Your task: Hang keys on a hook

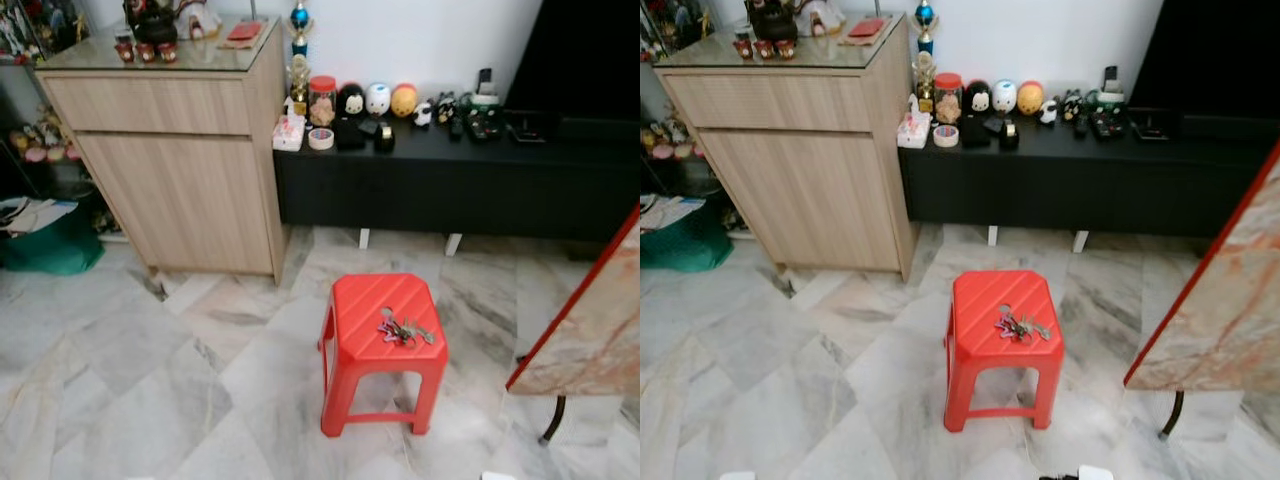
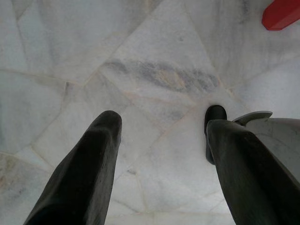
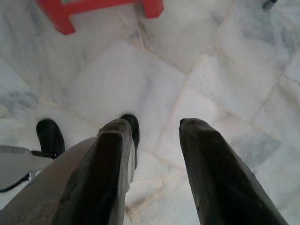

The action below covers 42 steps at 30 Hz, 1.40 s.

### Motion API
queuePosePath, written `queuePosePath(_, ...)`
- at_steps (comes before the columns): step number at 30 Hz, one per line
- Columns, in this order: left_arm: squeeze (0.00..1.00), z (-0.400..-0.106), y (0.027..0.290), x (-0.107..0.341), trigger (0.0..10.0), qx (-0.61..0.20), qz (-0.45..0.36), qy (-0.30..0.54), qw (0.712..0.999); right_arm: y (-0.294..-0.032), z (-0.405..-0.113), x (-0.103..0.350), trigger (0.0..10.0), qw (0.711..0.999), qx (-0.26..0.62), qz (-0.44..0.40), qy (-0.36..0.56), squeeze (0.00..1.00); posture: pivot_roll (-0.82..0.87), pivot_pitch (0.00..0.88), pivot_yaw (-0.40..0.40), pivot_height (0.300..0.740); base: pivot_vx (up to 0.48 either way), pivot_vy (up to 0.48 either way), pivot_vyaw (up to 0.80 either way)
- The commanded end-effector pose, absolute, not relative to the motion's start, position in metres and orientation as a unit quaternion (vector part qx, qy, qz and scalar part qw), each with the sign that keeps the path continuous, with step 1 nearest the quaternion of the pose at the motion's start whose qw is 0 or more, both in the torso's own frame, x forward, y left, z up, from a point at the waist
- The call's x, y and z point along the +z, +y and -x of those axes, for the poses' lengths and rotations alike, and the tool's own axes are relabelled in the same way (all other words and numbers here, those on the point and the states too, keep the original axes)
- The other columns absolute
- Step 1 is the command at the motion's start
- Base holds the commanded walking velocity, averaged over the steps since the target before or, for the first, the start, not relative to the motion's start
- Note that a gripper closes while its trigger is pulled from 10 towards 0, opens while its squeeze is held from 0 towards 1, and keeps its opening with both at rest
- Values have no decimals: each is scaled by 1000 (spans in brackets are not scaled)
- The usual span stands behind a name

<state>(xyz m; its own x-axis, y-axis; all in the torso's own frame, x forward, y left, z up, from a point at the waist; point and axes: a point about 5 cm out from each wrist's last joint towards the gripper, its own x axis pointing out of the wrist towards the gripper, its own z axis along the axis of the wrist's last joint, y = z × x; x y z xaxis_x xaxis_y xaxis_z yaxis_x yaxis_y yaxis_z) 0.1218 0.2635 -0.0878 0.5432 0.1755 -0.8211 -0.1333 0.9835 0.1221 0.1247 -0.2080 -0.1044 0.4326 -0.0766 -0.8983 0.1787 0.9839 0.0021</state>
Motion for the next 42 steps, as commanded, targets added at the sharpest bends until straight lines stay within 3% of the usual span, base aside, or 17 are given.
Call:
queuePosePath(1, 0, -121, 261, -89, 10000, 84, -23, 472, 878, -209, -124, -104, 10000, 846, -81, -52, 525, 0, 91, 0, -9, 740, 277, 0, 0)
queuePosePath(10, 0, -125, 271, -85, 10000, 90, -25, 468, 879, -208, -127, -103, 10000, 850, -68, -44, 520, 0, 95, 0, -9, 740, 276, 0, 147)
queuePosePath(21, 0, -137, 252, -87, 10000, 81, -20, 460, 884, -207, -129, -103, 10000, 853, -69, -53, 515, 0, 96, 0, -10, 740, 277, 0, 226)
queuePosePath(28, 0, -136, 262, -84, 10000, 87, -19, 460, 883, -207, -128, -103, 10000, 852, -82, -71, 512, 0, 95, 0, -12, 740, 275, 0, 299)
queuePosePath(33, 0, -130, 270, -83, 10000, 92, -19, 462, 882, -208, -129, -103, 10000, 853, -85, -72, 510, 0, 96, 0, -16, 740, 0, 0, 0)
queuePosePath(42, 0, -130, 257, -88, 10000, 87, -18, 461, 883, -209, -129, -102, 10000, 853, -87, -73, 509, 0, 97, 0, -22, 740, 0, 0, 0)
